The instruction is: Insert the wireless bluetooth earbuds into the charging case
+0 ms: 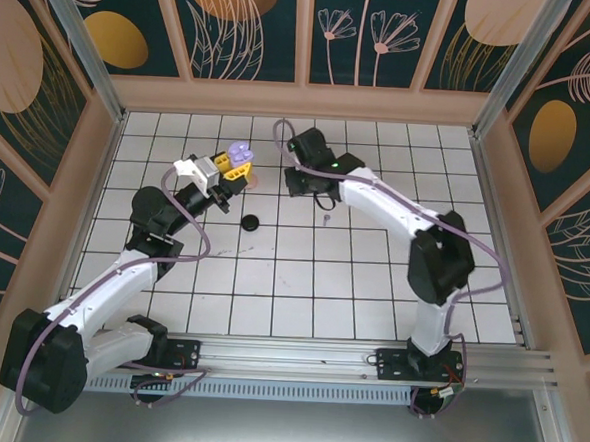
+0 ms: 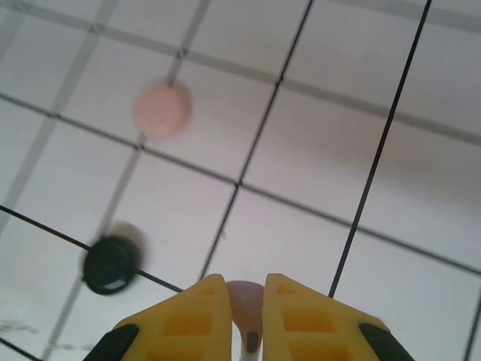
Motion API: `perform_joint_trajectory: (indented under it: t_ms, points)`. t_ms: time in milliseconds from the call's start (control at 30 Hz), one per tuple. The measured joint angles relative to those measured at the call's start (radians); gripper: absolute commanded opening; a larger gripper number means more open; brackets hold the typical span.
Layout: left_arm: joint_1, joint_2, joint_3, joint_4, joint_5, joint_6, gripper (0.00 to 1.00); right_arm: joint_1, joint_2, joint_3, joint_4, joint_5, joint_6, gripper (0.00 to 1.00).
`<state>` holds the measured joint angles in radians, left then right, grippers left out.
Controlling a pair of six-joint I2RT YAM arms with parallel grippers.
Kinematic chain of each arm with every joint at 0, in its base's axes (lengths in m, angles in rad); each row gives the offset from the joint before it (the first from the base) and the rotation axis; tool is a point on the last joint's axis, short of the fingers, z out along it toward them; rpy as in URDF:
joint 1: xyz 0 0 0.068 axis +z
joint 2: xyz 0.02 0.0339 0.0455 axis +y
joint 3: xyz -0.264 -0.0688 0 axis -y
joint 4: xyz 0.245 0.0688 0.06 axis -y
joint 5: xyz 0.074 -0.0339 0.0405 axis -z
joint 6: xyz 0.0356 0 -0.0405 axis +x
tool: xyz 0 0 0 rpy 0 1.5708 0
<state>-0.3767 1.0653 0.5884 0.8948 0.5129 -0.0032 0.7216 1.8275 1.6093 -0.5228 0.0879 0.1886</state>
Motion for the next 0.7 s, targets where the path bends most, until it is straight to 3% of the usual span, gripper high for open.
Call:
perform_joint_trajectory:
  t_ms: [333, 700]
  points:
    - [0.0, 0.082, 0.003, 0.101, 0.072, 0.041, 0.0, 0.0, -0.302, -0.01, 0.135, -0.016, -0.049, 0.14]
    - [-0.026, 0.183, 0.088, 0.127, 0.135, 0.045, 0.0, 0.0, -0.489, -0.15, 0.366, -0.288, -0.102, 0.15]
